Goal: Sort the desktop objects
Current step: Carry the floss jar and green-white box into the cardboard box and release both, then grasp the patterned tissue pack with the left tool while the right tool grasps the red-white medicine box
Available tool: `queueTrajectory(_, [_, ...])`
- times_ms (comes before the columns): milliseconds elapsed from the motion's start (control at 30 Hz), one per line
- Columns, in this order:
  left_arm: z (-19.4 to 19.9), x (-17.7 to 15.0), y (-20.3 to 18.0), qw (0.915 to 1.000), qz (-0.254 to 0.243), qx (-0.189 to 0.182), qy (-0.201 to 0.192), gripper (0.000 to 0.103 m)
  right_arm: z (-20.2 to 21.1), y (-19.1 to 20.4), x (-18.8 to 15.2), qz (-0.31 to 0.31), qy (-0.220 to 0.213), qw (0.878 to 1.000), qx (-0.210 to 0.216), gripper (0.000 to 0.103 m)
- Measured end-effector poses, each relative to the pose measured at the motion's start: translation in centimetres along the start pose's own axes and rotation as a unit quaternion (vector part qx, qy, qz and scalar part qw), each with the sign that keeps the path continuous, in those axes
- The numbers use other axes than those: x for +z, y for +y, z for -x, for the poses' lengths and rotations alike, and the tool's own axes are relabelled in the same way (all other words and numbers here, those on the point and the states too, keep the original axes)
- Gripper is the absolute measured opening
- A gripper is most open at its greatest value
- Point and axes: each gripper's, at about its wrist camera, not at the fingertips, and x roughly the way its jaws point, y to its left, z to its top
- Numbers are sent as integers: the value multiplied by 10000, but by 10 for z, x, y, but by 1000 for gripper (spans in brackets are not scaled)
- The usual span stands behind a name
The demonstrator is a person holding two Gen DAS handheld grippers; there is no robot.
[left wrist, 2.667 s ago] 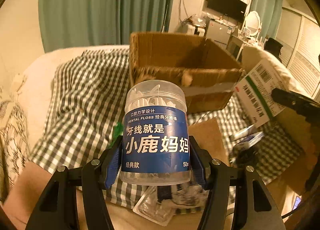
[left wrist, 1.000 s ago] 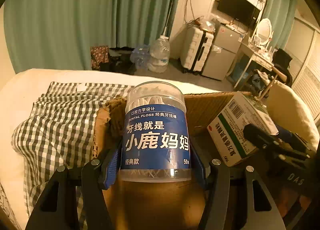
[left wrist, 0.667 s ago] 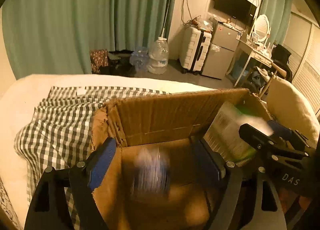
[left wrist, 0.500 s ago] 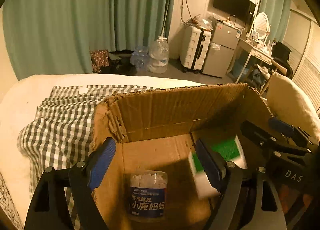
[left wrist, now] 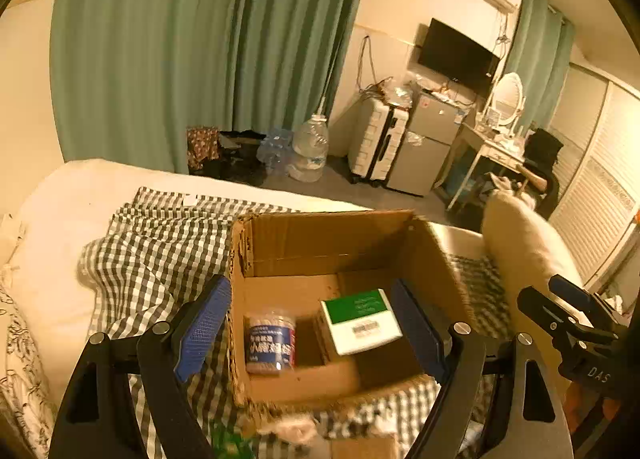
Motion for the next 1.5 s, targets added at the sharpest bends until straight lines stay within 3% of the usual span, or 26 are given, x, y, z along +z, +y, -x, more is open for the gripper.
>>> queueTrajectory(233, [59, -13, -22, 9992, -349, 96, -183, 90, 74, -12, -9, 67, -207, 9997, -127, 97])
queueTrajectory(367, [75, -35, -26, 9989, -456, 90, -56, 91, 91, -17, -24, 92, -125, 9998, -133, 97])
queueTrajectory(500, [78, -66, -24, 9986, -510, 88, 85, 103, 93, -20, -47, 211, 55, 9998, -24, 103])
queueTrajectory(733, [59, -133, -14, 9978, -540, 264, 268, 103, 56, -22, -109, 201, 601, 9979, 92, 103])
queueTrajectory(900, [38, -189, -7, 9974, -502, 375, 349, 103, 30, -27, -150, -100, 741, 9970, 203, 103])
queueTrajectory(1033, [11, -221, -2, 9970, -399, 225, 630, 103, 10, -26, -176, -384, 1024, 9934, 343, 103])
queueTrajectory(1500, [-44, -271, 5, 9882, -224, -199, 1505, 103, -46, 22, -201, -240, 1726, 9795, 1010, 101])
